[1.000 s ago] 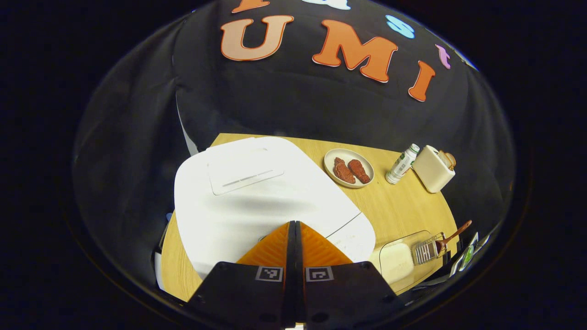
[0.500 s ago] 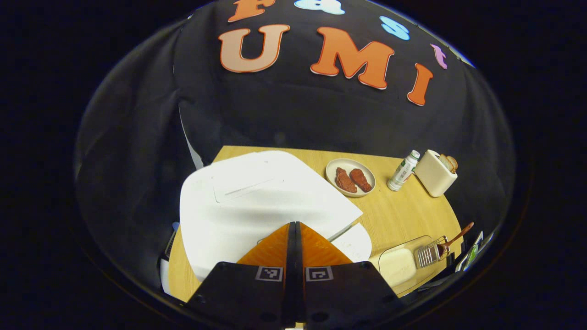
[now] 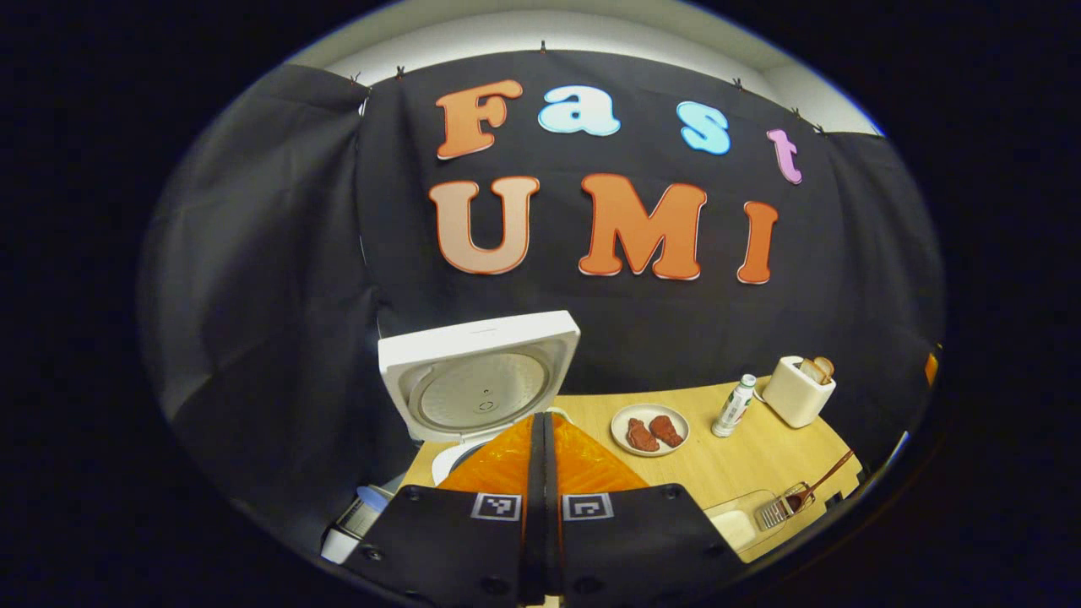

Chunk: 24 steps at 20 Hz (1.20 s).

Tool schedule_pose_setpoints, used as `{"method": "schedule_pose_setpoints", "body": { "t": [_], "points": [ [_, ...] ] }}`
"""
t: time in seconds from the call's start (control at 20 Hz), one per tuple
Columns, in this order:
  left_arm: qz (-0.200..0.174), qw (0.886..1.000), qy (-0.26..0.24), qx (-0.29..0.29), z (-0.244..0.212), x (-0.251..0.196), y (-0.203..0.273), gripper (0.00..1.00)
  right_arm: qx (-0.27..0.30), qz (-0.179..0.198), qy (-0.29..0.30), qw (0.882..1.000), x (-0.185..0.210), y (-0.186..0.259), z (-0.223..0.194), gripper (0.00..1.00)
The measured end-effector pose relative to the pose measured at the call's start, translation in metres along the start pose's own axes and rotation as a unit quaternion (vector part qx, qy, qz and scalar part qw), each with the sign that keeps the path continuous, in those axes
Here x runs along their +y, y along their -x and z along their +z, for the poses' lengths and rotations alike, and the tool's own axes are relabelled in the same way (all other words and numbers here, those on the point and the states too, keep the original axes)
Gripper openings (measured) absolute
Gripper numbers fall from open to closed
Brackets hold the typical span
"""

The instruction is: Close the left gripper, press the button to open the rice cooker; take a wooden spoon from the chopstick holder with the right hand, scoop a spoonful of rice and pour it into the rice cooker, then put the wooden spoon back into the chopstick holder.

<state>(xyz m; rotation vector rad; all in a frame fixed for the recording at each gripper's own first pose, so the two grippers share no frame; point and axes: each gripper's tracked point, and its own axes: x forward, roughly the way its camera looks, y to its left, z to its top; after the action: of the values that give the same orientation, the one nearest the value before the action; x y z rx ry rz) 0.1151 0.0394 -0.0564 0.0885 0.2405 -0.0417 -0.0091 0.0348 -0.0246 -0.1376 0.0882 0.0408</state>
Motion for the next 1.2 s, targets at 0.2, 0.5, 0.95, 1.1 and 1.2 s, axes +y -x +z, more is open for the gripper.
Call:
{"method": "schedule_pose_setpoints", "body": {
  "t": [0.2,0.5,0.95,1.1,1.2],
  "points": [
    [0.018,0.998,0.020,-0.055,0.029,0.012,0.048,0.04,-0.006,0.008,-0.008,1.000,0.001,0.006,0.002,0.94],
    [0.057,0.996,0.013,-0.067,0.033,0.033,0.083,0.05,-0.017,0.017,-0.020,1.000,0.005,0.006,0.003,0.98],
    [0.069,0.993,0.020,-0.089,0.042,0.040,0.102,0.24,-0.011,0.037,-0.040,0.998,0.019,-0.019,-0.030,0.94],
    [0.070,0.993,0.023,-0.095,0.044,0.037,0.105,0.44,0.006,0.044,-0.054,0.998,0.024,-0.031,-0.057,0.94],
    [0.079,0.991,0.027,-0.102,0.047,0.037,0.104,0.53,0.023,0.048,-0.059,0.997,0.027,-0.041,-0.080,0.94]
  ]
}}
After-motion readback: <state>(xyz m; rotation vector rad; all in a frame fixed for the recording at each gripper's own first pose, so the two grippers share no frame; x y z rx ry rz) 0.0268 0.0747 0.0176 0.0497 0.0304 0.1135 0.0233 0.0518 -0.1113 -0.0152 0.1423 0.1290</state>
